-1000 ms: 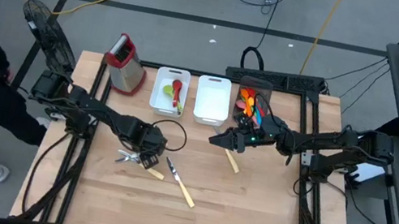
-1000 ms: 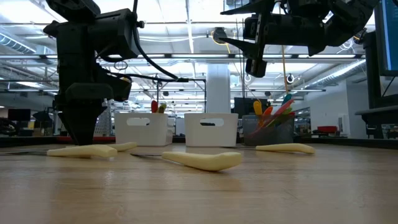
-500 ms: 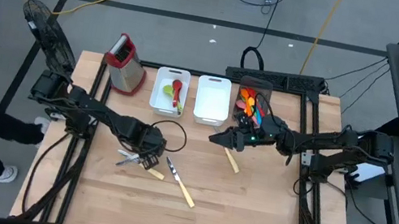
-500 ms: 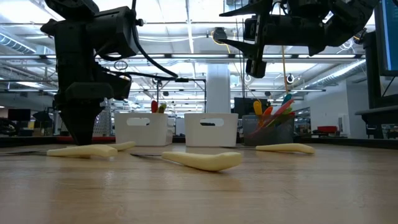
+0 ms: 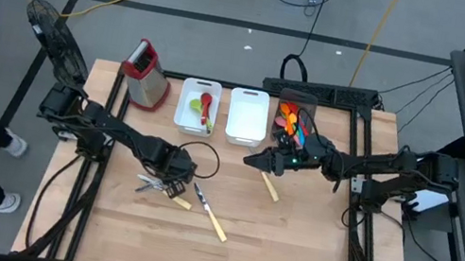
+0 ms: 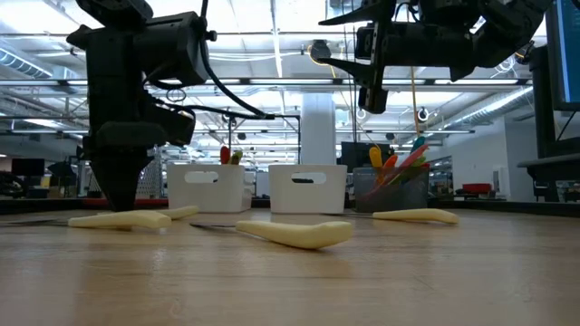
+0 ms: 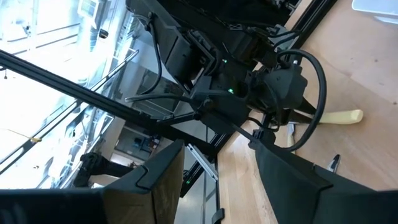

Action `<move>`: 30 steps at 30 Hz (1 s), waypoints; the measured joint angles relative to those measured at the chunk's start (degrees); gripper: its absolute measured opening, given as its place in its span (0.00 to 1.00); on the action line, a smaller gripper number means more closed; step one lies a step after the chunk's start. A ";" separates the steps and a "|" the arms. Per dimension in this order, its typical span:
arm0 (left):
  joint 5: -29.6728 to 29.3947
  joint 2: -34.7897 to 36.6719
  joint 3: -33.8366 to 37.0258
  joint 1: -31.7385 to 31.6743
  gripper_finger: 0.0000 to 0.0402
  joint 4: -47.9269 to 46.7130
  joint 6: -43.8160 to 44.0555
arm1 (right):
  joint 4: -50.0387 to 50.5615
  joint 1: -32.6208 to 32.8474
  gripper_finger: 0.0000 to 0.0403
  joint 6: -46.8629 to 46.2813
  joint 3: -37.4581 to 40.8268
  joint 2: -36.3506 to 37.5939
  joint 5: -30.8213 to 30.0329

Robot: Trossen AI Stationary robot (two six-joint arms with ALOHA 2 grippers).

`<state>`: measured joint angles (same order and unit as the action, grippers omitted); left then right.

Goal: Pick & Place Kitchen Items
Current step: Put the yellow knife into the right white bin

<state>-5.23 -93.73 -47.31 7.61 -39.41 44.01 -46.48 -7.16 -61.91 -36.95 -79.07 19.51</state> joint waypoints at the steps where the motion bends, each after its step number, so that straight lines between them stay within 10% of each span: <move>1: -0.05 -0.02 -0.28 -0.01 0.07 -0.27 -0.36 | 0.00 0.00 0.48 0.00 0.00 0.00 0.00; 30: 1.20 0.04 -1.86 -0.10 0.07 -3.08 -2.89 | 0.00 0.00 0.48 0.00 0.00 0.00 0.07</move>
<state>-4.04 -93.69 -49.17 7.51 -42.49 41.11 -46.48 -7.16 -61.91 -36.95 -79.07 19.57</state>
